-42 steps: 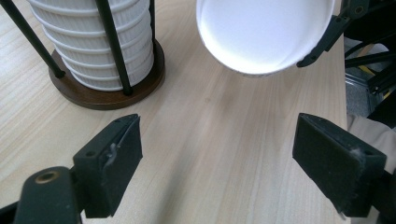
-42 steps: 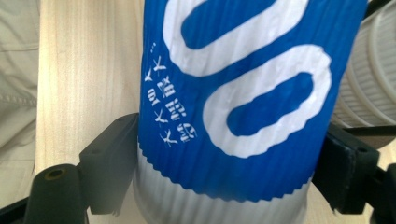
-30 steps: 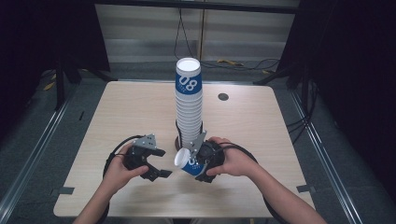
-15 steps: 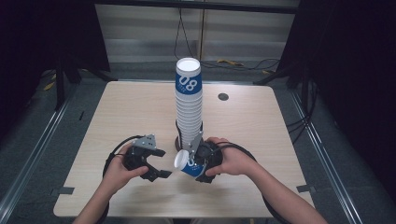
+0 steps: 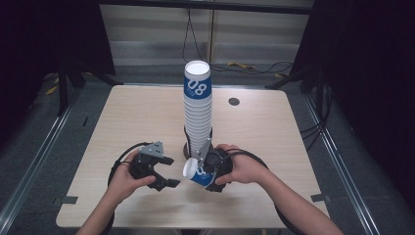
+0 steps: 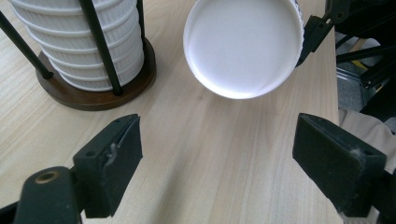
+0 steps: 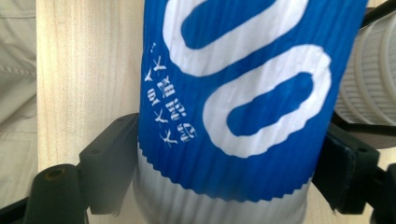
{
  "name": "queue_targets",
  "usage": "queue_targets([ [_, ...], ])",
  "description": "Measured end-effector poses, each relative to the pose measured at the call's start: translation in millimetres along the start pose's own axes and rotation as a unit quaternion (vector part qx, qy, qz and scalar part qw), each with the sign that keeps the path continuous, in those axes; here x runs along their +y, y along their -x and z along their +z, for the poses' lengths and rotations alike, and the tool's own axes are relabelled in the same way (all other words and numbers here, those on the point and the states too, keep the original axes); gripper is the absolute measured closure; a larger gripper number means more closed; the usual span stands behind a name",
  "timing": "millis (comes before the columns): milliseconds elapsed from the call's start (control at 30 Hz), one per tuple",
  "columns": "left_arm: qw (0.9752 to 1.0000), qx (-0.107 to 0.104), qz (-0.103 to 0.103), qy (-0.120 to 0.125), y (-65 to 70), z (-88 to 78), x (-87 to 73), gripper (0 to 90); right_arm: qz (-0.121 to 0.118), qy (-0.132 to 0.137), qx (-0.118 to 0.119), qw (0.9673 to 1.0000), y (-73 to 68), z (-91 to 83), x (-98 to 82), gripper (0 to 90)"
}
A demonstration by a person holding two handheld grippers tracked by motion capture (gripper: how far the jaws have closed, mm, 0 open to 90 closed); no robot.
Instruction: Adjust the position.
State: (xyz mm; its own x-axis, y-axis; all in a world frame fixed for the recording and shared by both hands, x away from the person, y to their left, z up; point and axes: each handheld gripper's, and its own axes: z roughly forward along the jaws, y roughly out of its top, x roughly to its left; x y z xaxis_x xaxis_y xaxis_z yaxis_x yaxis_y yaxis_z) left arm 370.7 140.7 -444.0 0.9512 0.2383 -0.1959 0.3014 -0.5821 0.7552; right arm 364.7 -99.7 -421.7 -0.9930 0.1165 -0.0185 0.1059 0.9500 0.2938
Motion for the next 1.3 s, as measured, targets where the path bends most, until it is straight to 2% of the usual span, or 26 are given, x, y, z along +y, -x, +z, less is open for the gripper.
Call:
queue_targets([
  [200,1.0,-0.002,0.001,-0.001,0.5,1.1,0.3,15.7,-0.004,-0.014,0.003,0.9999,0.5,1.5,1.2,17.5],
  [233,1.0,-0.003,0.001,0.0,0.6,1.6,0.3,15.7,-0.013,-0.013,0.006,0.9998,1.8,2.1,1.4,17.5],
  [267,1.0,-0.005,-0.001,0.002,0.8,2.2,0.3,15.7,-0.005,-0.023,0.006,0.9997,0.4,1.5,2.0,17.5],
  [367,1.0,-0.004,0.0,-0.002,0.8,2.2,0.8,15.7,-0.008,-0.03,0.01,0.9995,0.5,1.5,3.1,17.5],
  [533,0.9999,-0.01,0.004,0.004,0.9,2.3,0.7,15.7,-0.014,-0.036,0.011,0.9992,0.1,-0.6,6.3,17.5],
  [567,0.9999,-0.011,0.006,-0.001,1.1,1.7,1.3,15.7,-0.015,-0.037,0.012,0.9991,0.1,-0.7,6.7,17.5],
  [633,0.9998,-0.017,0.003,0.006,2.1,2.1,1.6,15.7,-0.02,-0.035,0.012,0.9991,0.4,-0.6,7.8,17.5],
  [700,0.9997,-0.022,0.009,0.009,2.5,2.2,2.6,15.7,-0.017,-0.041,0.011,0.999,-0.8,-1.2,8.9,17.5],
  [733,0.9997,-0.022,0.01,0.009,2.9,2.4,3.4,15.7,-0.024,-0.036,0.012,0.999,-0.2,-0.5,9.4,17.5],
  [967,0.9995,-0.027,0.009,0.014,4.4,6.9,7.8,15.7,-0.024,-0.039,0.012,0.9989,-2.0,-0.8,12.8,17.5],
  [1100,0.9992,-0.034,0.016,0.012,5.5,8.3,10.5,15.7,-0.028,-0.033,0.011,0.999,-1.9,-1.2,13.9,17.5],
  [1300,0.9989,-0.035,0.017,0.026,6.1,10.4,13.9,15.7,-0.028,-0.029,0.011,0.9991,-2.7,-2.7,16.2,17.5],
])
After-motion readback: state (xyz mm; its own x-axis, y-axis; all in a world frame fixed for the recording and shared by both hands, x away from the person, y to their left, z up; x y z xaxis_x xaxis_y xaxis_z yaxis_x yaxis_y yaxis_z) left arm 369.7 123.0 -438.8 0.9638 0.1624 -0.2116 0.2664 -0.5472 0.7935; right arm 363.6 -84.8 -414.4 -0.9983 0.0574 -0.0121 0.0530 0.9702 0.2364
